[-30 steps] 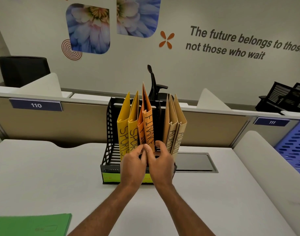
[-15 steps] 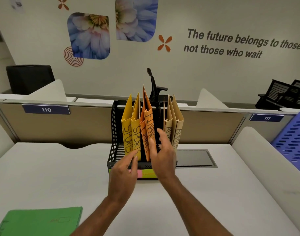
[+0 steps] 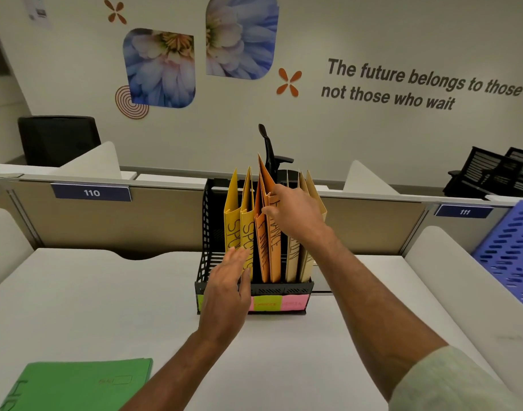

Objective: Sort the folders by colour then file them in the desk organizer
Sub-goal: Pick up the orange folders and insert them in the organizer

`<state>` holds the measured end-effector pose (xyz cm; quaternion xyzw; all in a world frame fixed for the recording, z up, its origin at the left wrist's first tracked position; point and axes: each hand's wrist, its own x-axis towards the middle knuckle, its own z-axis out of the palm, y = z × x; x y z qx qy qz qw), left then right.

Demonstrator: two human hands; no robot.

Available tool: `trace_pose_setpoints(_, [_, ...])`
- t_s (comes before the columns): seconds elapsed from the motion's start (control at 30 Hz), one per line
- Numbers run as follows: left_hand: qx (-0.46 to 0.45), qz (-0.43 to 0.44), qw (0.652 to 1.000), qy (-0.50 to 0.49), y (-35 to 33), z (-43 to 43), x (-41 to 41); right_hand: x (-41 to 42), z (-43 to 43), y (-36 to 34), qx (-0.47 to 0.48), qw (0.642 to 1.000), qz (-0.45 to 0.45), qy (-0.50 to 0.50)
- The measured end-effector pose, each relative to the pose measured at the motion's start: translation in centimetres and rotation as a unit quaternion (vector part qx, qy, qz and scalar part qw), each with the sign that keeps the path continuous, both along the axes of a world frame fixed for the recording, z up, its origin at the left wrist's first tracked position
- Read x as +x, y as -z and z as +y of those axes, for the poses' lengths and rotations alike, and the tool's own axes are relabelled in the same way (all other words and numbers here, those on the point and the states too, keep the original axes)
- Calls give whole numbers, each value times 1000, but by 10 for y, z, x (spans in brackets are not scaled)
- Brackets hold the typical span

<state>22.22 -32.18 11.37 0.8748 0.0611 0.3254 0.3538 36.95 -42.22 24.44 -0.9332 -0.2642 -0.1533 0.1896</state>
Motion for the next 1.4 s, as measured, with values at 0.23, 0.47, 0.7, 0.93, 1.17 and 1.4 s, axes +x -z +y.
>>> trace_pose_setpoints(0.23, [36, 22, 998, 50, -8, -4, 17, 0, 0, -12, -13, 999, -28, 13])
trace_pose_setpoints(0.47, [94, 40, 993, 62, -13, -12, 41, 1, -1, 5, 11, 998, -52, 29])
trace_pose_setpoints(0.7, [105, 35, 992, 63, -25, -14, 50, -7, -2, 26, 72, 991, -107, -29])
trace_pose_setpoints(0.93, [87, 41, 993, 72, -21, -12, 50, -8, -4, 26, 73, 986, -139, -55])
trace_pose_setpoints(1.17, [78, 39, 994, 71, -18, -4, 46, 5, 4, 10, 18, 988, -121, -92])
trace_pose_setpoints(1.4, [65, 35, 994, 74, -26, 5, 47, 11, 21, 6, 38, 993, -108, -40])
